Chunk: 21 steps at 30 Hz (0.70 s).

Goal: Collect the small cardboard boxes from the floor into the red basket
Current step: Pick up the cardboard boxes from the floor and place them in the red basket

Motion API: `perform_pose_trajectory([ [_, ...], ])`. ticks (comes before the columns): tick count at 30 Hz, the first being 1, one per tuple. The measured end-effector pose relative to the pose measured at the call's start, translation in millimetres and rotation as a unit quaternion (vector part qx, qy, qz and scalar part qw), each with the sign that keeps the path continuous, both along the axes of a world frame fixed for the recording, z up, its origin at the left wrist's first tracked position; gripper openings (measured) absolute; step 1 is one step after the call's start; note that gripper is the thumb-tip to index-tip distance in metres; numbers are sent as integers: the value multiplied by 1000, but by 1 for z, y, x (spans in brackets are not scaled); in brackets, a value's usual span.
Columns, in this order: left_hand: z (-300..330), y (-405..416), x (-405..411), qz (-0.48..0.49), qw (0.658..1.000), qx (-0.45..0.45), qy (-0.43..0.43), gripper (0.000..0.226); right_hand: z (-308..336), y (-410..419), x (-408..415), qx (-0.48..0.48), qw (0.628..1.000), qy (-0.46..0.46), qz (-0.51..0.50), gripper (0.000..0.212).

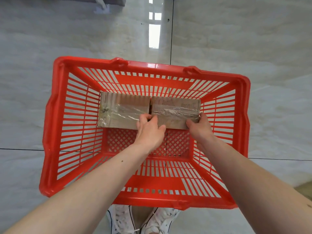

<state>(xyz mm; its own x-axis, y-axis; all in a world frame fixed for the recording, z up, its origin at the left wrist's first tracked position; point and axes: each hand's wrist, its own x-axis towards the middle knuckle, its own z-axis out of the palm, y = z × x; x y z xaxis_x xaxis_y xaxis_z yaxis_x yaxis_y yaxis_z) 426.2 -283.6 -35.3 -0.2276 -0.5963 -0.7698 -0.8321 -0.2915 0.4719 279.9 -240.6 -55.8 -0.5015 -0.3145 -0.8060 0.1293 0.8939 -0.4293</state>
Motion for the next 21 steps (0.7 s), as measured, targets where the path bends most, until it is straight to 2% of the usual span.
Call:
perform_pose_trajectory([
  [5,21,-2,3,-2,1000,13,3,57,33,2,0,-3,1000,-4,23,51],
  [12,97,-6,-3,-3,1000,16,18,59,109,7,9,-39,995,33,89,46],
  [16,152,-4,-13,1,1000,-11,19,54,163,17,5,-48,994,49,88,44],
  [21,213,9,-26,-44,998,-26,22,47,227,44,-7,-57,996,53,45,40],
])
